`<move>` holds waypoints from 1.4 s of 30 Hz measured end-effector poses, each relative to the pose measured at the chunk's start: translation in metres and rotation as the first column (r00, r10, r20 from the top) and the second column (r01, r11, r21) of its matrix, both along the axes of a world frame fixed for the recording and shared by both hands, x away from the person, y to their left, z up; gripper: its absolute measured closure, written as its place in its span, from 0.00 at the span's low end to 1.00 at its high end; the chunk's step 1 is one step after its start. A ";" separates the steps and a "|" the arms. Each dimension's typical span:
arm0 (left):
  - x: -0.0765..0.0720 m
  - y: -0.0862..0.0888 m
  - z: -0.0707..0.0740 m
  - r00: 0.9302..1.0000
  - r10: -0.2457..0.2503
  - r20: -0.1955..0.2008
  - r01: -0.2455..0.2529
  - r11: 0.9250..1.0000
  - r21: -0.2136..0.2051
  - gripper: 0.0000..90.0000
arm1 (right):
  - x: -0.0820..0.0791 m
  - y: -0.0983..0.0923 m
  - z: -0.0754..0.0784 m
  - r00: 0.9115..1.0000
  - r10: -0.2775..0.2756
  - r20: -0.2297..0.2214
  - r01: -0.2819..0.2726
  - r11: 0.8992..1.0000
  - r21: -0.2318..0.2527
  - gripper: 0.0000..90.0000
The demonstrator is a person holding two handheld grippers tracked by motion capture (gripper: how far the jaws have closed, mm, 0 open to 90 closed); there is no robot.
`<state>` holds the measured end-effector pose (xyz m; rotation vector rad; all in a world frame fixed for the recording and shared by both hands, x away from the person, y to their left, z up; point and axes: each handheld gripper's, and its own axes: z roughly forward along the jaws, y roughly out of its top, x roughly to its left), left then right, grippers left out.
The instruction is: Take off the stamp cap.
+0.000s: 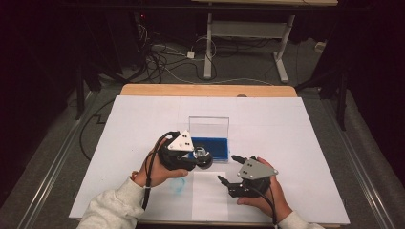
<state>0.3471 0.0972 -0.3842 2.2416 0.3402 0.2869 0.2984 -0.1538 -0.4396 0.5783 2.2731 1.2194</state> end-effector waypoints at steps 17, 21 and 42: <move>-0.009 -0.014 -0.001 0.998 -0.053 -0.015 0.052 0.998 -0.034 0.61 | 0.012 0.035 -0.012 0.999 0.026 -0.043 -0.024 0.999 0.040 0.38; -0.009 -0.014 0.000 0.998 -0.053 -0.019 0.052 0.998 -0.042 0.61 | 0.012 0.033 -0.011 0.999 0.025 -0.033 -0.024 0.998 0.051 0.41; -0.007 -0.013 -0.001 0.996 -0.074 -0.048 0.071 0.995 -0.067 0.61 | 0.010 0.033 -0.013 0.998 0.040 -0.040 -0.038 0.999 0.038 0.42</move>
